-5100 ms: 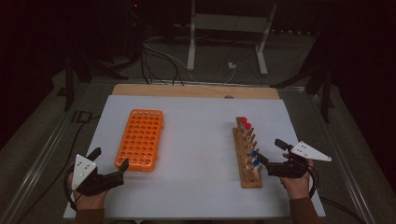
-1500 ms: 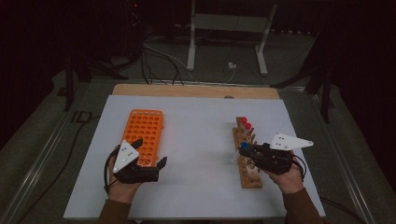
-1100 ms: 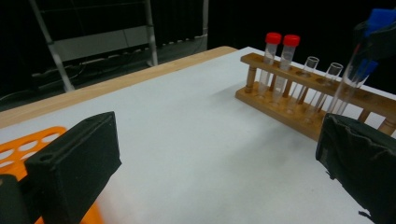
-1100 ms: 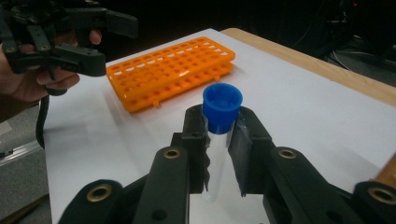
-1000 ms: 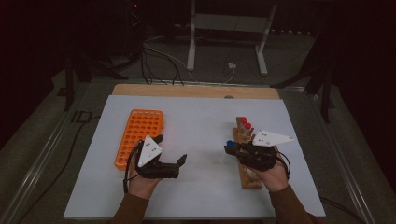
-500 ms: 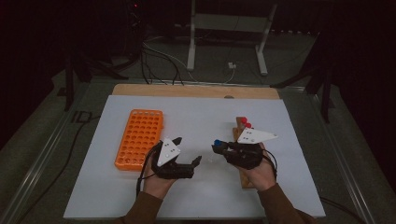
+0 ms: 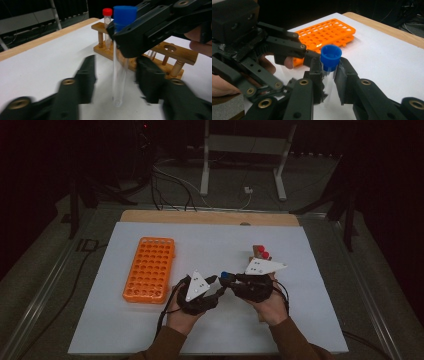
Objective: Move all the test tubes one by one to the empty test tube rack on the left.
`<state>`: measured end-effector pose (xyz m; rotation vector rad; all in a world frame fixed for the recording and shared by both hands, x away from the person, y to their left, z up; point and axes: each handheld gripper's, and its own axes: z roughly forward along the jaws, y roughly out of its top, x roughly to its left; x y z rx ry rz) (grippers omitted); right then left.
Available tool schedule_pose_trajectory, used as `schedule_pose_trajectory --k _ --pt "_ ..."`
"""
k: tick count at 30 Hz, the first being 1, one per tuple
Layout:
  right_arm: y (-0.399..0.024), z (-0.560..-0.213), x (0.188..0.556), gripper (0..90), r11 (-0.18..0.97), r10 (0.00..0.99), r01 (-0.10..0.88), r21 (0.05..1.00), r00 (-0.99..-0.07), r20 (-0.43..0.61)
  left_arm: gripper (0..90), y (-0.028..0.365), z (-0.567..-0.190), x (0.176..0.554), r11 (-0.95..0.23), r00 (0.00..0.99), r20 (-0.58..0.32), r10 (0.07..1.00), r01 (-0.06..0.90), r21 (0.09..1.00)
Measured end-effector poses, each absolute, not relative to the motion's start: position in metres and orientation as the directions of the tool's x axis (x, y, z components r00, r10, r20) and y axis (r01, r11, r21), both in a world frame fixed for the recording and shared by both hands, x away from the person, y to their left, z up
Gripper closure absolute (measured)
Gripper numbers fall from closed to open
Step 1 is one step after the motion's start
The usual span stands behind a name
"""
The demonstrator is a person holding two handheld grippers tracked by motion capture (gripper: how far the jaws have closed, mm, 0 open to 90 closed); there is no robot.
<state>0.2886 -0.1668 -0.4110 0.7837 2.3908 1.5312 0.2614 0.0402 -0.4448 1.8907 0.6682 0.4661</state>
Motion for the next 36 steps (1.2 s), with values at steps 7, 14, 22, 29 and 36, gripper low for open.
schedule_pose_trajectory --k 7,14,22,29,36 --pt "-0.165 -0.413 0.288 77.0 0.328 0.519 0.329 0.886 -0.846 0.122 73.8 0.038 -0.446 0.262 -0.336 0.782 0.026 0.623 0.237 0.911" --pt "-0.168 -0.412 0.288 66.8 0.317 0.51 0.334 0.888 -0.849 0.138 76.9 0.04 -0.446 0.262 -0.333 0.784 0.022 0.621 0.238 0.912" --pt "-0.178 -0.411 0.287 23.4 0.3 0.559 0.334 0.894 -0.821 0.118 76.9 0.047 -0.446 0.265 -0.326 0.763 0.017 0.647 0.256 0.91" --pt "-0.19 -0.413 0.285 7.8 0.285 0.603 0.325 0.902 -0.792 0.094 76.9 0.053 -0.446 0.266 -0.318 0.753 0.015 0.657 0.259 0.912" --pt "-0.2 -0.414 0.284 1.3 0.286 0.634 0.308 0.908 -0.771 0.062 76.8 0.06 -0.444 0.266 -0.31 0.746 0.015 0.665 0.258 0.915"
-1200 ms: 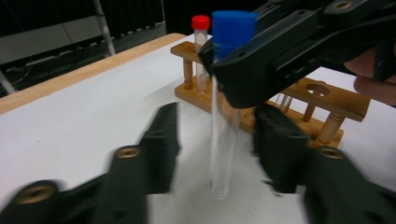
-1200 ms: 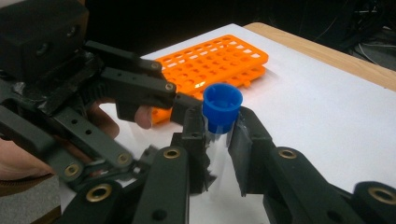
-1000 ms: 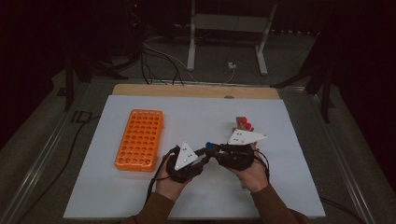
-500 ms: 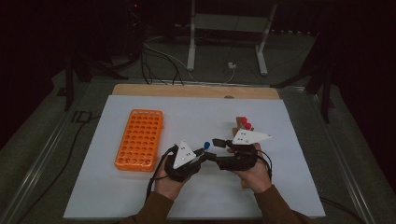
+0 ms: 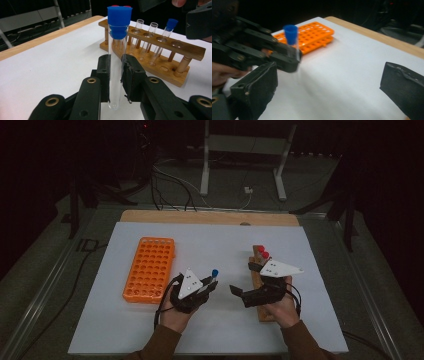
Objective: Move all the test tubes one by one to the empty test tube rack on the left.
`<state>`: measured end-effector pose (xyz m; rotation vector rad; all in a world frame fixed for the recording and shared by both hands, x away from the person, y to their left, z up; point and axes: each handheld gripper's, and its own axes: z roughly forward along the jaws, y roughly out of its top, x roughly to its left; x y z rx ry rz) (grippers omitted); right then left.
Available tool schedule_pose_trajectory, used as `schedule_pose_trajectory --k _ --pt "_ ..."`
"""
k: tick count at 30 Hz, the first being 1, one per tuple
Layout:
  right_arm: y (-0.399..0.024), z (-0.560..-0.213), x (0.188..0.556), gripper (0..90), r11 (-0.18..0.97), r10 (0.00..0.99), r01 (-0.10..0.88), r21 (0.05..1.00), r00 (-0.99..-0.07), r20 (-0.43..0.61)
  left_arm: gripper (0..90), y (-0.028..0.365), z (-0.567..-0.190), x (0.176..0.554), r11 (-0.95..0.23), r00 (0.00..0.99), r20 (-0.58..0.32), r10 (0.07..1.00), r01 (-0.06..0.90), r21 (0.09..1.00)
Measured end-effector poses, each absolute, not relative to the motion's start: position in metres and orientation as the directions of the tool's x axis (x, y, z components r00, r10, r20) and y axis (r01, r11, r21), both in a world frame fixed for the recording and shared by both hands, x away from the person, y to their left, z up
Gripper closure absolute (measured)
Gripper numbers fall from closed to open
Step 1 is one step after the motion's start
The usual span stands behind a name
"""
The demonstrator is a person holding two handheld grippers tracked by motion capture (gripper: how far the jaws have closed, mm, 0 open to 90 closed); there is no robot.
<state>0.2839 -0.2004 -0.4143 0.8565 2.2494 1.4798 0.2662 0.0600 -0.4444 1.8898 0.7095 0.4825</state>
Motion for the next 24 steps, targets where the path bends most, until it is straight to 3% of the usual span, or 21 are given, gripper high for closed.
schedule_pose_trajectory --k 24 --pt "-0.249 -0.425 0.284 0.8 0.209 0.713 0.343 0.916 -0.695 0.097 76.6 0.101 -0.444 0.268 -0.261 0.687 0.005 0.727 0.269 0.927"
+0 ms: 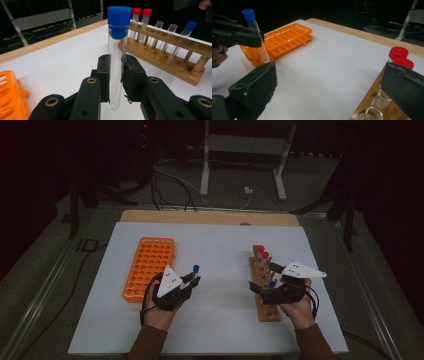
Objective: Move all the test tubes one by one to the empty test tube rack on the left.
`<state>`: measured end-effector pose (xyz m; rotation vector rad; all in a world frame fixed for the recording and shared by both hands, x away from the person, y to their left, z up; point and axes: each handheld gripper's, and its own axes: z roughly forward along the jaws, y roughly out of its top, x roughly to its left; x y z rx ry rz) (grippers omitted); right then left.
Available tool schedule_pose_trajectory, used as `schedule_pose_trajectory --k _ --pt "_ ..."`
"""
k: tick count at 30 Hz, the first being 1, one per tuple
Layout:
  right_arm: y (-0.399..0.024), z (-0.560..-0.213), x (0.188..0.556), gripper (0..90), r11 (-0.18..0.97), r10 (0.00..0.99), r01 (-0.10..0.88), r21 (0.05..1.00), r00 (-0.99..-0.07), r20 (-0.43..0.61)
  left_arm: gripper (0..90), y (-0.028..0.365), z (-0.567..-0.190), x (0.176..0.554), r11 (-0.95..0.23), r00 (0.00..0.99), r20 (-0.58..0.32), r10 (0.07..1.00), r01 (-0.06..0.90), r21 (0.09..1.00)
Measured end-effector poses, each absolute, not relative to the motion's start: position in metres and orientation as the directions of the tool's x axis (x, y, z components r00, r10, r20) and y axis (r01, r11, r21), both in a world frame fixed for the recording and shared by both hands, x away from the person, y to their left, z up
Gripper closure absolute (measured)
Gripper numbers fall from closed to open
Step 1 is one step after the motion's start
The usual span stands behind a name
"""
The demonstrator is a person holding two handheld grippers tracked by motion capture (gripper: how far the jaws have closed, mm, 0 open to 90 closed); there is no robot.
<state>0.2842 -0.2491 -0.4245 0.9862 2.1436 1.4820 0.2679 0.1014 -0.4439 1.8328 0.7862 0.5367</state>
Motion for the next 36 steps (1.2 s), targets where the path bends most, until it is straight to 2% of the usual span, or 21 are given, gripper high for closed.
schedule_pose_trajectory --k 15,36 --pt "-0.262 -0.423 0.281 0.8 0.168 0.729 0.336 0.927 -0.675 0.113 76.5 0.132 -0.441 0.275 -0.228 0.643 0.0 0.766 0.272 0.935" --pt "-0.264 -0.423 0.279 0.8 0.17 0.735 0.337 0.926 -0.669 0.109 76.4 0.164 -0.447 0.287 -0.197 0.557 -0.003 0.831 0.299 0.934"
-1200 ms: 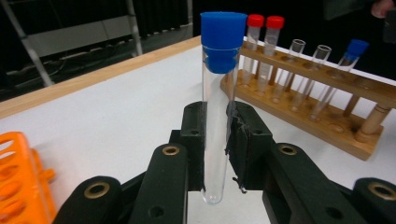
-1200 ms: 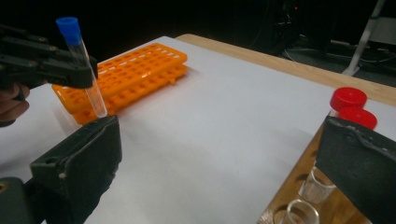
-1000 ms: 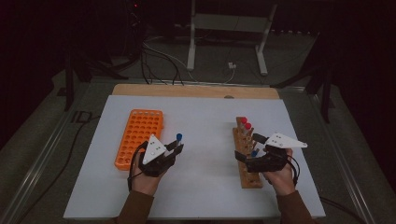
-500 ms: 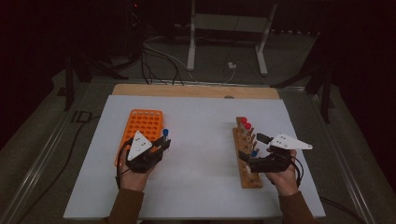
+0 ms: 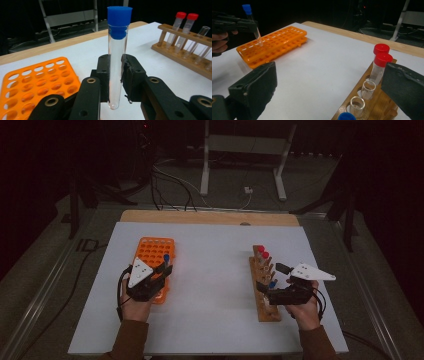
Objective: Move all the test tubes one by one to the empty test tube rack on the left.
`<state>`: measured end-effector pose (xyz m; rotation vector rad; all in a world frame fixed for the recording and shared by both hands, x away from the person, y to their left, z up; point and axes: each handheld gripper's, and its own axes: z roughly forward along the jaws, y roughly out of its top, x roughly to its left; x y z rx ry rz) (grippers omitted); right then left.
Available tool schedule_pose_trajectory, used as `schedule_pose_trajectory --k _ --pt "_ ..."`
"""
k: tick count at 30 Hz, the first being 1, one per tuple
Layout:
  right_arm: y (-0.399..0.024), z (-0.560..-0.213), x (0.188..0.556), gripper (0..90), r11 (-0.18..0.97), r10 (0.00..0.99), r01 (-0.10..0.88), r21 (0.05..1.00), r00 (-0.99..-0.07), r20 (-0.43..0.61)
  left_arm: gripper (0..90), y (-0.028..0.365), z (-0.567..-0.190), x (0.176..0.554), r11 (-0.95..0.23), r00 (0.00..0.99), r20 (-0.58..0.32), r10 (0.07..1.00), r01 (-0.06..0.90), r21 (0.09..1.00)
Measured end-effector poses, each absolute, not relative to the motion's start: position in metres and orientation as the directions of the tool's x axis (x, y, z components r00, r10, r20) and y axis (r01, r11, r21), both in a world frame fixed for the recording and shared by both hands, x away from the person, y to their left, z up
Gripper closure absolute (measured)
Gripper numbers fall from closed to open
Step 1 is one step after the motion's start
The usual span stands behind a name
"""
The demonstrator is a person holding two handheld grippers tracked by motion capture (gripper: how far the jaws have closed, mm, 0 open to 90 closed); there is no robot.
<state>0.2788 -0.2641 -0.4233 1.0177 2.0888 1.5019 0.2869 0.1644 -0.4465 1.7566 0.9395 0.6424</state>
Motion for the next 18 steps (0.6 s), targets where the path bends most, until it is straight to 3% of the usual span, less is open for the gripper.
schedule_pose_trajectory --k 18 --pt "-0.267 -0.421 0.279 0.9 0.161 0.737 0.336 0.928 -0.667 0.113 76.4 0.166 -0.446 0.325 -0.207 0.503 0.03 0.864 0.3 0.931"
